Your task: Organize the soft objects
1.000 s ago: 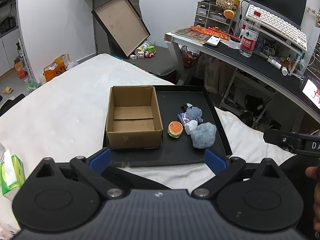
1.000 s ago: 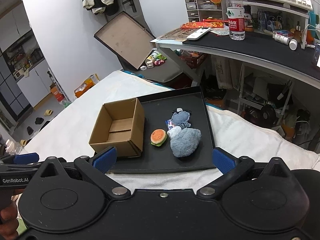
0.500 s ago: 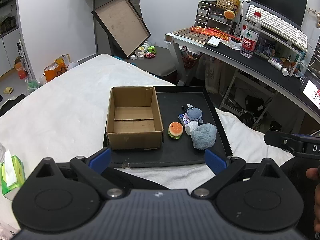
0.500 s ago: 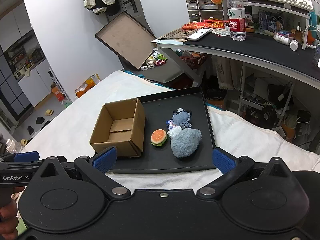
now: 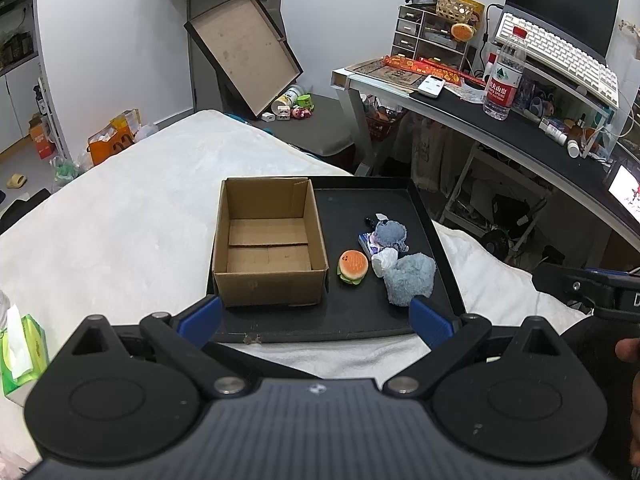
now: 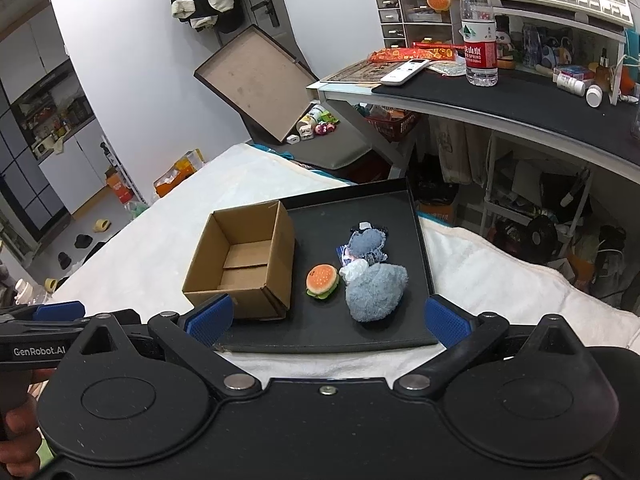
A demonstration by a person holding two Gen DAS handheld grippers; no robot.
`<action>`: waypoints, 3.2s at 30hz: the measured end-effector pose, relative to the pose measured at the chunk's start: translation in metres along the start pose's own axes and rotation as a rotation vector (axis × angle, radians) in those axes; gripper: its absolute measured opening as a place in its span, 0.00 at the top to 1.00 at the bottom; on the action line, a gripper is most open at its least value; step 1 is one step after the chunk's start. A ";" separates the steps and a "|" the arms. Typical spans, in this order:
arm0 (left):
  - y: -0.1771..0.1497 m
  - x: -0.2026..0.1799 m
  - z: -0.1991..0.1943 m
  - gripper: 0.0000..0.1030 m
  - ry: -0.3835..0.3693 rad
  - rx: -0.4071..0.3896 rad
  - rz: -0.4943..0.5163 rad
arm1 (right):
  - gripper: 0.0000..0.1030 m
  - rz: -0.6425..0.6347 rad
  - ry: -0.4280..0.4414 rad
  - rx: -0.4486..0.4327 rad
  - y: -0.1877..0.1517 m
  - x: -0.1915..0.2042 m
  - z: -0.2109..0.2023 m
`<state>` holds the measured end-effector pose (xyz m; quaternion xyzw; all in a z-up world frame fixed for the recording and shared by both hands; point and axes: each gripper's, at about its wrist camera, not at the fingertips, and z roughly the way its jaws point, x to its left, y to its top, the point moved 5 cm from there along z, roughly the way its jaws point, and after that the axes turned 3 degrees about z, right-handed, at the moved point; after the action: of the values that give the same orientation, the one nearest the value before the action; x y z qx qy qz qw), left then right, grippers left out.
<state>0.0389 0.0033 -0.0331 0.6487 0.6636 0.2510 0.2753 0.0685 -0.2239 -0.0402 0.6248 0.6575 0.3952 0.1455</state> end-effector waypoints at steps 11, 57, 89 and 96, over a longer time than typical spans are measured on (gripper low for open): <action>0.009 0.001 0.008 0.03 0.005 0.004 0.008 | 0.00 0.007 0.008 0.021 0.006 0.004 0.014; 0.030 0.044 0.133 0.04 0.039 0.178 -0.081 | 0.00 0.101 0.015 0.156 0.021 -0.035 0.134; 0.034 0.110 0.241 0.17 0.129 0.273 -0.172 | 0.00 0.201 -0.092 0.380 0.005 -0.065 0.253; 0.026 0.120 0.259 0.37 0.141 0.297 -0.191 | 0.00 0.193 -0.114 0.415 -0.003 -0.067 0.271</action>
<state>0.2357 0.1181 -0.2070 0.5972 0.7694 0.1680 0.1521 0.2636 -0.1950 -0.2377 0.7226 0.6525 0.2278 0.0122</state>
